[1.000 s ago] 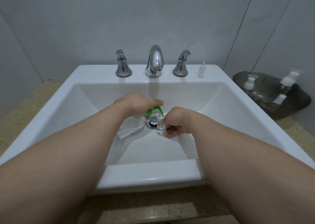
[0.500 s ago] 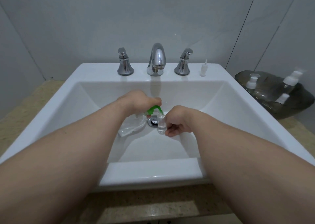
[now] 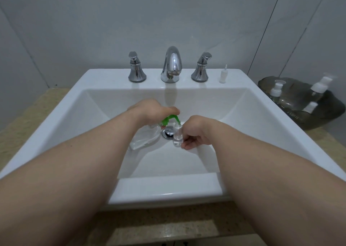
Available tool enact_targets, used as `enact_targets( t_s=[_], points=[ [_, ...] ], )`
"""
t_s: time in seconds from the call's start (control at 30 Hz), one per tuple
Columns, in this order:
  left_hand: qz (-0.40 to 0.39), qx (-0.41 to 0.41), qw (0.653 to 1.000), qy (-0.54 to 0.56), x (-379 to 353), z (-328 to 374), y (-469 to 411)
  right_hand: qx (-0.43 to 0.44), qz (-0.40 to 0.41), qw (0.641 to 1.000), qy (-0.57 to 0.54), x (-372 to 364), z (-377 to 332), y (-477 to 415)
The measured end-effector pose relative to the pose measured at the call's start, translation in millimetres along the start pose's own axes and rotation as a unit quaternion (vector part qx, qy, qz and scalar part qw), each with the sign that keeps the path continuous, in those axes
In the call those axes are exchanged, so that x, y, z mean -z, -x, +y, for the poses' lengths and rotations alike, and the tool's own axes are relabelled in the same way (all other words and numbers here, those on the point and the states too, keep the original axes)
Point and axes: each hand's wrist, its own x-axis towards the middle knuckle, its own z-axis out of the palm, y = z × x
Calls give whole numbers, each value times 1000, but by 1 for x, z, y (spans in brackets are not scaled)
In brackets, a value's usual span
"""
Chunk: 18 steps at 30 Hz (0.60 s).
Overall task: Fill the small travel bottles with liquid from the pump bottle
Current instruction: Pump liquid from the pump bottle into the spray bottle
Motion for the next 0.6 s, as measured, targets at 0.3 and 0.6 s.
enact_targets(
  t_s=[0.3,0.6],
  points=[
    [2,4,1000,-1,0,-1,-1,1,-7,1000,0,1,-1,2],
    [8,4,1000,-12,0,-2,0,-1,-3,1000,-2,0,0,0]
  ],
)
